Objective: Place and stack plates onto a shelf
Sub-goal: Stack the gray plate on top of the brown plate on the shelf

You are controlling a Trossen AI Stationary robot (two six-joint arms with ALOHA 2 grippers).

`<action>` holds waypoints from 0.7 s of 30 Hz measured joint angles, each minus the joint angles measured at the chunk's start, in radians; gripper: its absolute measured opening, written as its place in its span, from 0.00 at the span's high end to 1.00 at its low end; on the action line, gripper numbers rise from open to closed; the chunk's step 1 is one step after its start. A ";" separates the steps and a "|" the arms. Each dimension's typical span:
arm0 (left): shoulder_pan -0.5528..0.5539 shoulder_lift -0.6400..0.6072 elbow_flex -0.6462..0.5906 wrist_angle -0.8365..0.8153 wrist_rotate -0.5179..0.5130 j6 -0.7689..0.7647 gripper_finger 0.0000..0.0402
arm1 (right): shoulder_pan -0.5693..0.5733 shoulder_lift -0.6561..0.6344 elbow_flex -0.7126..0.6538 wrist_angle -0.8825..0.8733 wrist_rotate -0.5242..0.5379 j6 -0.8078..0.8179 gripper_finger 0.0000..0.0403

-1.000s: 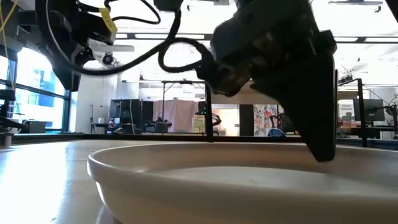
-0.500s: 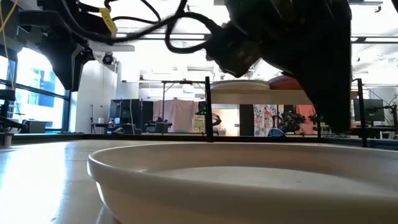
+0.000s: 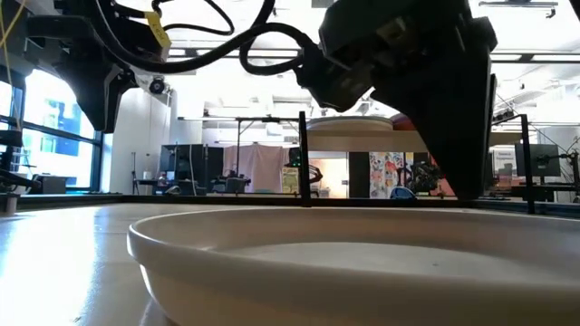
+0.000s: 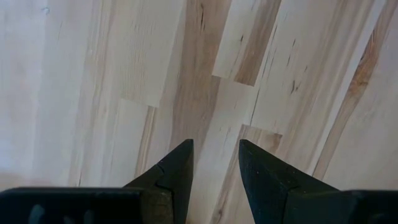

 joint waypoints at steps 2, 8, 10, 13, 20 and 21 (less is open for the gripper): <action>0.000 0.000 0.000 0.000 0.000 0.000 0.71 | 0.000 0.000 0.000 0.000 0.008 0.000 0.85; 0.000 0.000 0.000 0.000 0.000 0.000 0.71 | -0.001 0.010 -0.001 -0.005 0.037 -0.001 0.85; 0.000 0.000 0.000 0.000 0.000 0.000 0.71 | -0.001 0.011 -0.002 -0.010 0.038 -0.002 0.85; 0.000 0.000 0.000 0.000 0.000 0.000 0.71 | -0.001 0.010 -0.002 -0.008 0.047 -0.002 0.85; 0.000 0.000 0.000 -0.001 0.000 0.000 0.71 | -0.008 0.011 -0.101 0.047 -0.009 0.025 0.85; 0.000 0.000 0.000 0.000 0.000 0.000 0.71 | -0.008 0.011 -0.115 0.045 -0.020 0.040 0.85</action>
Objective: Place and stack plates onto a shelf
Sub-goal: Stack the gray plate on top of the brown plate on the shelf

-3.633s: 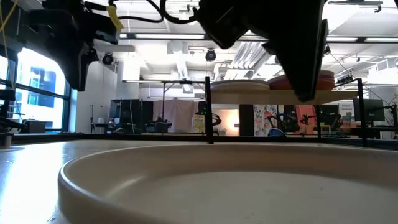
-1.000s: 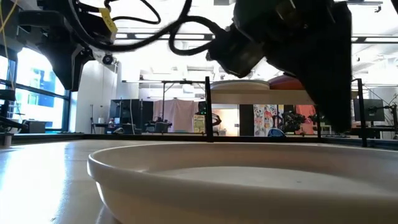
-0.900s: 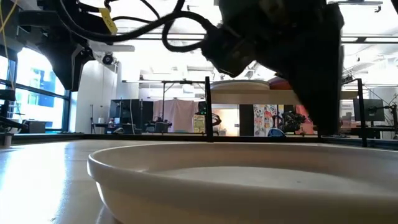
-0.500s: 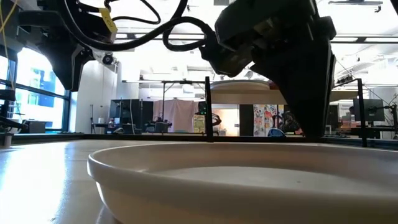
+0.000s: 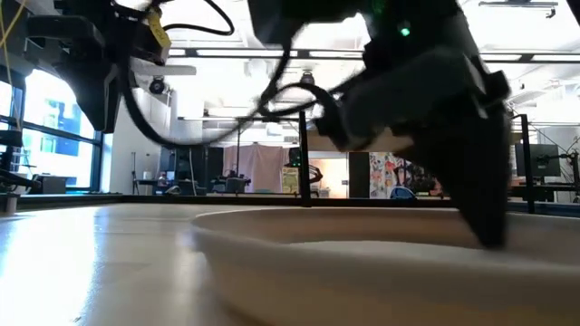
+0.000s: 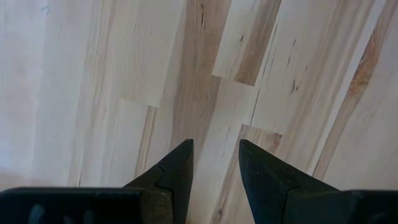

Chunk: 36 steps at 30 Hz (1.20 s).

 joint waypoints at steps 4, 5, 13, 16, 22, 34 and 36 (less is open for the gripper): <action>0.000 0.000 0.000 0.000 0.000 0.000 0.71 | 0.000 -0.002 -0.012 0.000 -0.033 -0.008 0.85; 0.000 0.000 0.000 0.000 0.000 0.000 0.71 | 0.000 -0.002 -0.012 0.005 -0.034 -0.012 0.85; 0.000 0.000 0.000 0.000 0.000 0.000 0.71 | 0.000 -0.002 -0.009 0.007 -0.059 -0.024 0.98; 0.000 0.000 0.000 0.000 0.000 0.000 0.71 | 0.001 -0.002 -0.008 -0.018 -0.069 -0.023 0.98; 0.000 0.000 0.000 0.000 0.000 0.001 0.71 | 0.001 -0.047 -0.009 -0.098 -0.076 -0.031 1.00; 0.005 0.000 0.000 0.007 -0.001 0.044 0.71 | -0.050 -0.281 -0.009 -0.170 0.046 0.013 1.00; 0.011 0.000 0.000 0.008 -0.001 0.045 0.71 | -0.070 -0.324 -0.009 -0.183 0.076 0.012 1.00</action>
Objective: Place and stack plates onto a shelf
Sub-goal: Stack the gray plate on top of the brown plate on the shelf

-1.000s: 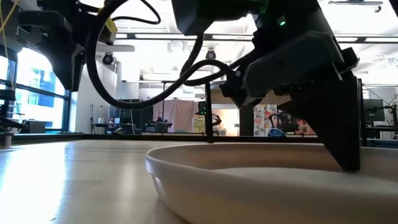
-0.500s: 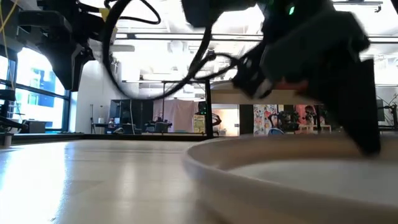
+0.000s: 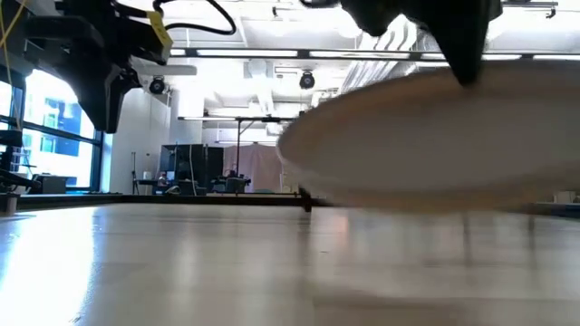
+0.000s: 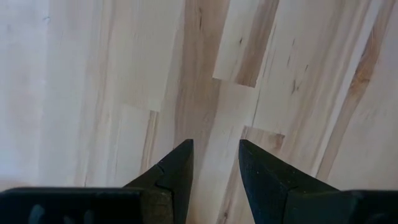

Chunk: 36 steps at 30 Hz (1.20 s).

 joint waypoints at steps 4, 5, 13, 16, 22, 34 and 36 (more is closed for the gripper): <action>0.019 0.000 0.000 0.002 -0.025 0.001 0.71 | -0.050 -0.083 0.000 -0.016 0.065 -0.004 1.00; 0.024 0.000 0.000 0.002 -0.037 0.002 0.71 | -0.064 -0.104 0.000 -0.020 0.080 -0.008 1.00; 0.083 0.000 0.000 0.047 -0.072 0.058 0.71 | -0.216 -0.262 0.000 -0.053 0.170 -0.086 1.00; 0.109 0.000 0.000 0.084 -0.072 0.095 0.71 | -0.299 -0.314 0.000 -0.053 0.184 -0.137 1.00; 0.169 0.000 0.000 0.161 -0.074 0.172 0.71 | -0.517 -0.401 0.001 -0.048 0.183 -0.278 1.00; 0.309 0.000 0.000 0.280 -0.075 0.272 0.71 | -1.014 -0.443 0.001 0.099 -0.003 -0.526 1.00; 0.334 0.000 0.000 0.286 -0.075 0.275 0.71 | -1.081 -0.435 0.001 0.150 -0.060 -0.549 1.00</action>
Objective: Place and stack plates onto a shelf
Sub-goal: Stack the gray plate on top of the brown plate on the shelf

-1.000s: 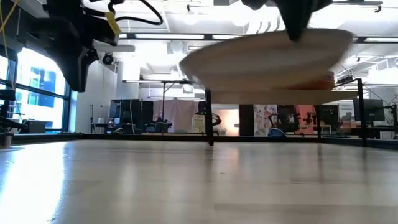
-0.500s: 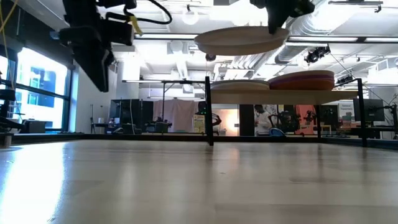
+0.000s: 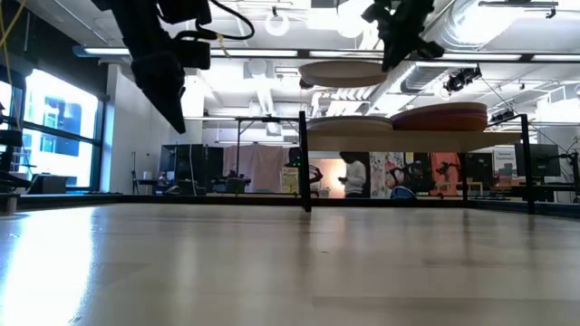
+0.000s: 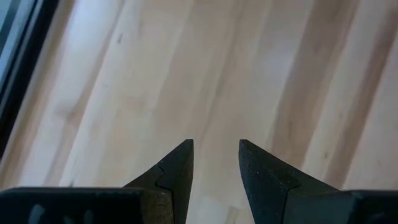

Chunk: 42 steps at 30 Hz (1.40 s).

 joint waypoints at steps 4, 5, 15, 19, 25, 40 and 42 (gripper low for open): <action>0.043 0.000 0.000 0.000 0.000 0.023 0.71 | -0.105 0.020 0.000 0.078 -0.091 -0.015 1.00; 0.054 0.000 0.000 0.000 0.000 0.023 0.71 | -0.124 0.028 0.000 0.089 -0.111 -0.020 1.00; 0.133 0.000 0.000 0.000 0.000 0.023 0.71 | -0.190 0.114 0.000 0.070 -0.206 -0.058 1.00; 0.145 0.000 0.000 -0.001 0.000 0.023 0.71 | -0.190 0.139 0.000 0.010 -0.207 -0.087 1.00; 0.150 0.000 0.000 -0.001 0.000 0.023 0.71 | -0.190 0.178 0.000 -0.038 -0.200 -0.109 1.00; 0.150 0.000 0.000 -0.001 0.001 0.022 0.71 | -0.190 0.229 0.000 -0.054 -0.132 -0.137 1.00; 0.150 0.000 0.000 -0.001 0.001 0.022 0.71 | -0.189 0.229 0.000 -0.049 -0.130 -0.153 1.00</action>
